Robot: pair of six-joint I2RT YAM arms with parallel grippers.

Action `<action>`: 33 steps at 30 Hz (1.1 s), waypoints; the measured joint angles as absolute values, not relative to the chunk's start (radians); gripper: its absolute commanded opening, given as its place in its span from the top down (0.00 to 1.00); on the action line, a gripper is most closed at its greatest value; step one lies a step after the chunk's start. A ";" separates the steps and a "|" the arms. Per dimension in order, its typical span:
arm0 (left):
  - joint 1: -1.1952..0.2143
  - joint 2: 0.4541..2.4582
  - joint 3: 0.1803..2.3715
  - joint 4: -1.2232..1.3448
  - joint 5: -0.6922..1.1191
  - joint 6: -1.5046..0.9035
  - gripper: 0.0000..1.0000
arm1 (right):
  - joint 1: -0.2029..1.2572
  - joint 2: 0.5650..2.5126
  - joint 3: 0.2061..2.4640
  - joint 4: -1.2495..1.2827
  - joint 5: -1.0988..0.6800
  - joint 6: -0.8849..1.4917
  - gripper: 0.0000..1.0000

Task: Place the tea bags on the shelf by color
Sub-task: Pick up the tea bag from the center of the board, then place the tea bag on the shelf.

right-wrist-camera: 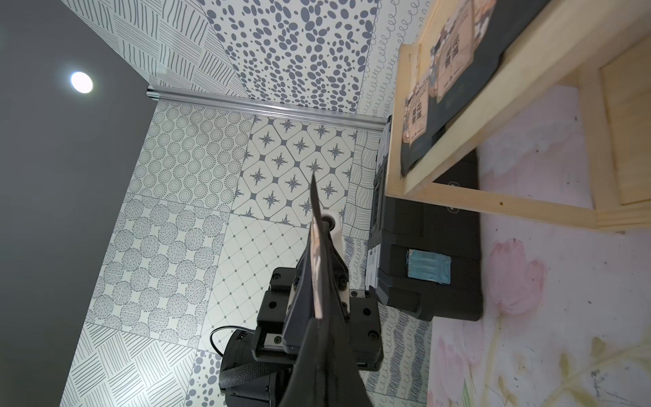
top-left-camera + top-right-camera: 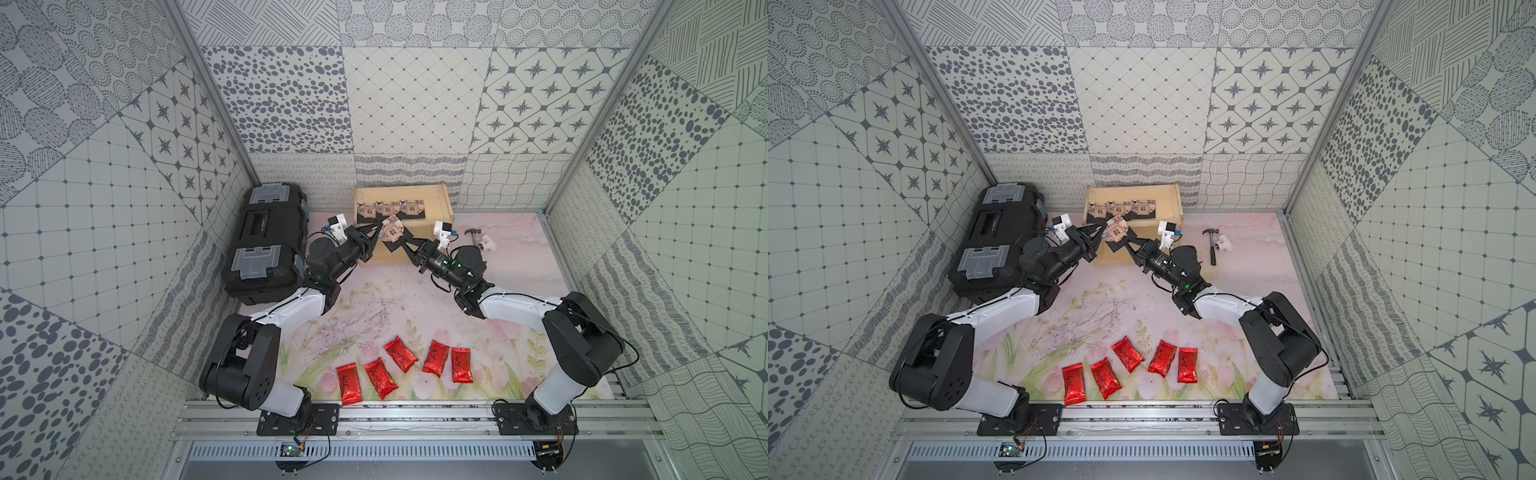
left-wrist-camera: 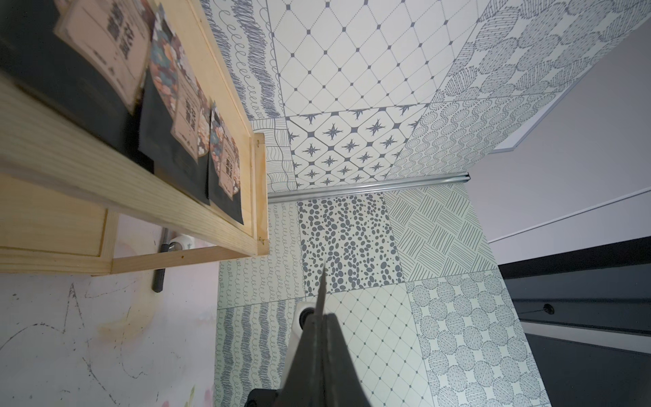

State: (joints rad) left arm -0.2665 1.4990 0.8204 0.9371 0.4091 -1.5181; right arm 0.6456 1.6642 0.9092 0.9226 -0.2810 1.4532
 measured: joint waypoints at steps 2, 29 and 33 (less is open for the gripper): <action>-0.266 1.484 0.819 0.926 0.410 -1.512 0.41 | 0.626 1.644 0.900 0.894 -0.276 1.430 1.00; -0.219 1.235 0.837 0.272 0.446 -1.012 0.30 | 0.427 1.699 1.105 0.636 -0.011 1.271 1.00; -0.219 1.234 0.837 0.238 0.446 -0.982 0.30 | 0.432 1.747 1.148 0.622 0.013 1.277 1.00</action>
